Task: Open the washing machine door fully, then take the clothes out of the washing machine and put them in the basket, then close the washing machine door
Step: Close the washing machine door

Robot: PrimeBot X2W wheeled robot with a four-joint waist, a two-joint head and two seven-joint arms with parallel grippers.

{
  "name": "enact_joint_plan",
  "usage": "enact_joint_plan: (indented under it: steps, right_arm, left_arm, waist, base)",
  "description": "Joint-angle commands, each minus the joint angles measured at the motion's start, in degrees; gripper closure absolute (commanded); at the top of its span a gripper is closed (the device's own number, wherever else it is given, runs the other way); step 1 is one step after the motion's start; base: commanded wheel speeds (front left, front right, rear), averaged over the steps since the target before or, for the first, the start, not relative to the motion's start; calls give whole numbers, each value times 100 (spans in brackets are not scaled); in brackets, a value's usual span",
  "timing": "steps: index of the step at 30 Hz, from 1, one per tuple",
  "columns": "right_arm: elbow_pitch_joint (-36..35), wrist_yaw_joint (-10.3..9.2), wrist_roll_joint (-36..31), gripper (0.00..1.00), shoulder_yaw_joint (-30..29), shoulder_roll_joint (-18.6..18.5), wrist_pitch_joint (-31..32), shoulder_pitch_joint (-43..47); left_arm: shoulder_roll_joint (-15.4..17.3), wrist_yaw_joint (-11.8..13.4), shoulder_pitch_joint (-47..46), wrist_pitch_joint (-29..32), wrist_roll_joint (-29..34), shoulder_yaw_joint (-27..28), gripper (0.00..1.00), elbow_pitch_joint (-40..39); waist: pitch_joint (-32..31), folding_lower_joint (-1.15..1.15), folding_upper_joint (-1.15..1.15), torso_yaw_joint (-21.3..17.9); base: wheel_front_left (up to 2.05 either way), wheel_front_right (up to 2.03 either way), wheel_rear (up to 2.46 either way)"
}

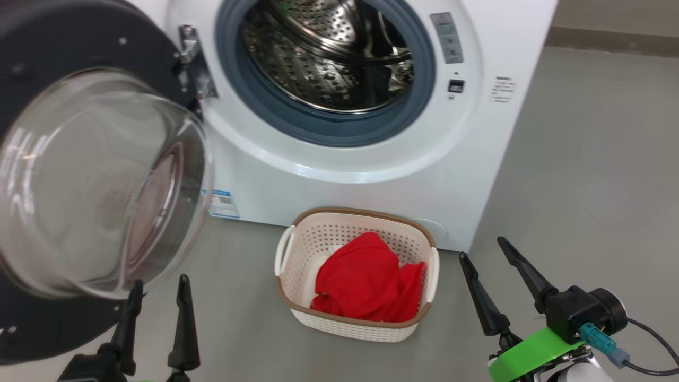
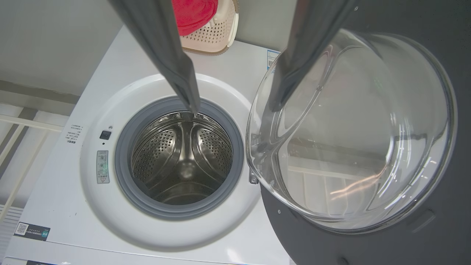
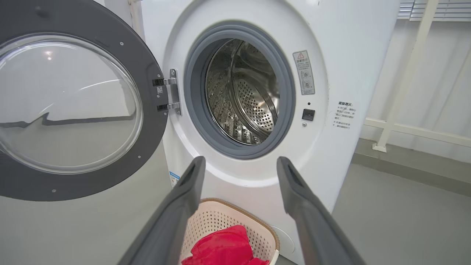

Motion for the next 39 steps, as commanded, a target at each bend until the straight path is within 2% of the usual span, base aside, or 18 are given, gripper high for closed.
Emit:
enact_joint_plan:
  steps: [1, 16, 26, 39]
  right_arm:
    - [-121, 25, -12, 0, 164, -13, -37, -250]
    - [-101, 25, 2, 0, 371, -10, -37, -243]
    - [-111, 25, -2, 0, 419, 18, -37, -199]
    - [-94, 25, -3, 0, 426, 26, -37, -172]
  left_arm:
    - [90, 61, -67, 23, 64, 210, 0, -190]
    - [187, 237, 107, 138, 147, 221, 0, -446]
    - [254, 323, 194, 232, 195, 208, 0, -541]
    - [273, 388, 231, 282, 176, 186, 0, -584]
  waist:
    - [-91, 0, 0, 286]
    - [-205, 0, 0, 1087]
    - [-274, 0, 0, 1254]
    - [-295, 0, 0, 1256]
  base:
    - [0, 0, 0]
    - [0, 0, 0]
    - [0, 0, 0]
    - [0, 0, 0]
